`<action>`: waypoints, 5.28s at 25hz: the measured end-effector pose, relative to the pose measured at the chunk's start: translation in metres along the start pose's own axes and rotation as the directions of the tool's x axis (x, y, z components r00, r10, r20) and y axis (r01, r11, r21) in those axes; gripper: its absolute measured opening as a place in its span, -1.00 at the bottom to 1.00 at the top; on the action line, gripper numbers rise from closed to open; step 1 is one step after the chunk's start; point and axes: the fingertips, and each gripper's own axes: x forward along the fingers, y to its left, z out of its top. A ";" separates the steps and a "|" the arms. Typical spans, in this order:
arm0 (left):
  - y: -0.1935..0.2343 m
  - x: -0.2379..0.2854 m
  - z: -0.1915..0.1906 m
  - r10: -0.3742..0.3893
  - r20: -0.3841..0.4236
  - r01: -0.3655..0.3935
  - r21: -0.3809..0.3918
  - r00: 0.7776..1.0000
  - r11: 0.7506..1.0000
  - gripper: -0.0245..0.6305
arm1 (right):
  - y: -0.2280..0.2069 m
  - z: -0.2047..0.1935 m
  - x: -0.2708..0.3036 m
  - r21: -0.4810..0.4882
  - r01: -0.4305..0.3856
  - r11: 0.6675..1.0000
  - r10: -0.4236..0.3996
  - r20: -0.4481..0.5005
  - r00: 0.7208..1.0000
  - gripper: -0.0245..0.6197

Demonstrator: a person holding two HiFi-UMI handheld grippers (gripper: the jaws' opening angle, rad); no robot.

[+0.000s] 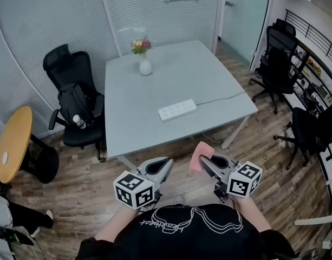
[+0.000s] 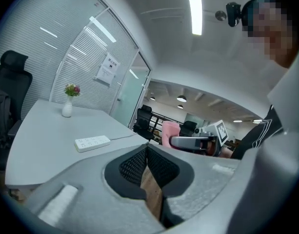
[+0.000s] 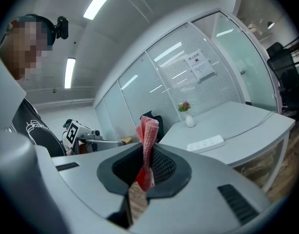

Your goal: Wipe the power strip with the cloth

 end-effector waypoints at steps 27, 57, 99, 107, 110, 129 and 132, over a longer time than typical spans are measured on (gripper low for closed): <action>0.200 0.125 0.002 0.082 -0.093 -0.097 -0.164 0.992 0.982 -0.88 | -0.163 0.001 0.158 0.077 0.017 0.997 -0.003 -0.185 0.983 -0.80; 0.351 0.183 0.007 0.385 -0.134 -0.407 -0.287 0.913 0.867 -0.88 | -0.276 -0.022 0.318 0.100 -0.200 0.975 0.223 -0.518 0.826 -0.80; 0.395 0.183 -0.029 0.358 -0.150 -0.388 -0.350 0.922 0.852 -0.88 | -0.292 -0.100 0.387 -0.117 -0.157 0.981 0.013 -0.762 0.647 -0.79; 0.392 0.186 -0.032 0.351 -0.156 -0.384 -0.355 0.923 0.852 -0.88 | -0.301 -0.098 0.376 -0.112 -0.136 0.984 0.002 -0.762 0.648 -0.78; 0.389 0.191 -0.032 0.343 -0.156 -0.377 -0.357 0.926 0.855 -0.88 | -0.312 -0.095 0.367 -0.110 -0.114 0.987 -0.009 -0.760 0.650 -0.78; 0.381 0.209 -0.029 0.307 -0.167 -0.347 -0.336 0.937 0.876 -0.88 | -0.359 -0.081 0.331 -0.090 -0.018 0.996 -0.056 -0.753 0.656 -0.77; 0.380 0.210 -0.031 0.305 -0.169 -0.345 -0.335 0.937 0.877 -0.88 | -0.365 -0.079 0.326 -0.084 -0.012 0.996 -0.056 -0.759 0.649 -0.77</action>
